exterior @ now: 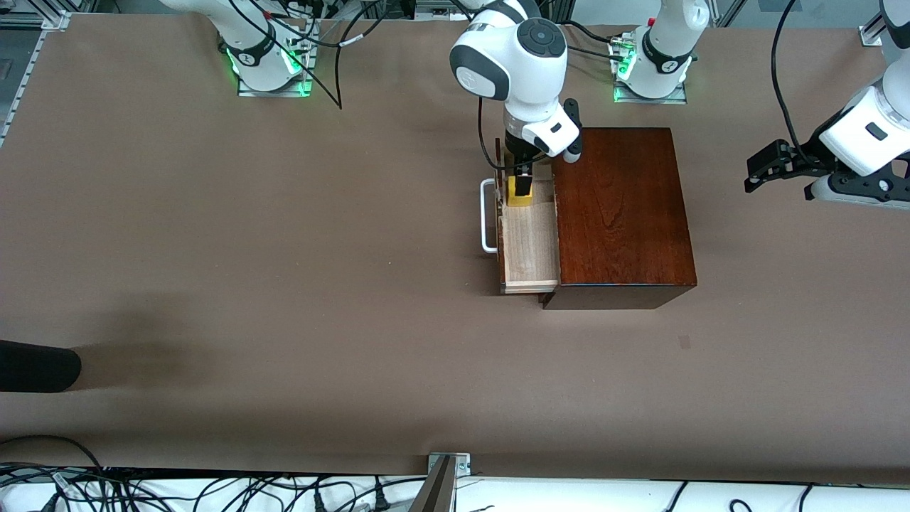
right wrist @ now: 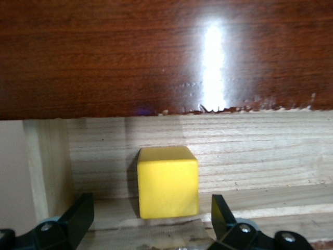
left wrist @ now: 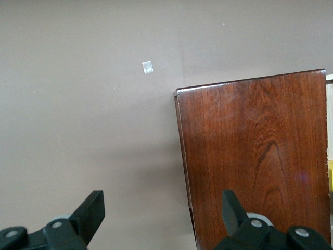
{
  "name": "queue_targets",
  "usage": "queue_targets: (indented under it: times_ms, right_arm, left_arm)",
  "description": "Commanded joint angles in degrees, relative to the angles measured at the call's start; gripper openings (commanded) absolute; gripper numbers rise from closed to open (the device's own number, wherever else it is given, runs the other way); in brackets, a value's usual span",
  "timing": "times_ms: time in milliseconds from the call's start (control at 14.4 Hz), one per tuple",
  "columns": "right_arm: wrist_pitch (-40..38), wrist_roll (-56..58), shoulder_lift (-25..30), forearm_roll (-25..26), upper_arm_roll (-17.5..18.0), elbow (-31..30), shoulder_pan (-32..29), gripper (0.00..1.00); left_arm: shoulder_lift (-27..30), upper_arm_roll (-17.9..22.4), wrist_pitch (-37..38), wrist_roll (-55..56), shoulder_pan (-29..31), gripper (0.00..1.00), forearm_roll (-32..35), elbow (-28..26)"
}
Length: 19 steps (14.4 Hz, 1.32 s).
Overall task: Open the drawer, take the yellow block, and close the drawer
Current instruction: 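Lower the right gripper into the drawer and grasp the yellow cube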
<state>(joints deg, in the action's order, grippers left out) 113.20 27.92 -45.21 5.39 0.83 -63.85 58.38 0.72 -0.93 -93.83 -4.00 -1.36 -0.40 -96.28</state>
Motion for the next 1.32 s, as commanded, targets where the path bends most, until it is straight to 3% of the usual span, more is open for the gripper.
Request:
queue_targets:
  times_ms: [0,485,554,623,762,831,1108,1247]
  right_arm:
    - [-0.1,0.6,-2.1,0.7,0.0,2.2,0.0,1.00]
    - [3.1,-1.2,-4.2,0.8,0.0,2.2,0.2,1.00]
    - [3.2,-1.0,-4.4,0.9,-0.1,2.2,0.2,0.95]
    - [3.2,-0.8,-4.4,1.8,-0.1,2.2,0.3,0.75]
    - [2.7,-1.0,-4.4,2.8,-0.1,2.2,0.4,0.14]
    - [2.5,-0.9,-4.0,2.8,-0.1,2.2,0.3,0.00]
    - [-3.8,-1.1,-1.4,2.0,0.0,4.7,-0.2,0.00]
    - [-7.9,-1.2,0.7,-1.0,0.0,7.5,-1.2,0.00]
  left_arm:
    - [0.4,-0.7,1.2,0.8,-0.2,1.00,0.9,1.2]
    - [0.4,-0.6,1.7,0.7,-0.1,1.00,0.8,1.3]
    - [0.4,-0.6,1.7,0.7,-0.1,1.00,0.7,1.3]
    - [0.4,-0.6,1.7,0.7,-0.1,1.00,0.6,1.3]
    - [0.4,-0.6,1.7,0.7,-0.1,1.00,0.6,1.3]
    - [0.4,-0.6,1.7,0.7,-0.1,1.00,0.6,1.3]
    - [0.4,-0.6,2.3,0.7,-0.1,1.00,0.2,1.4]
    - [0.3,-0.6,2.6,0.7,-0.1,1.00,0.2,2.1]
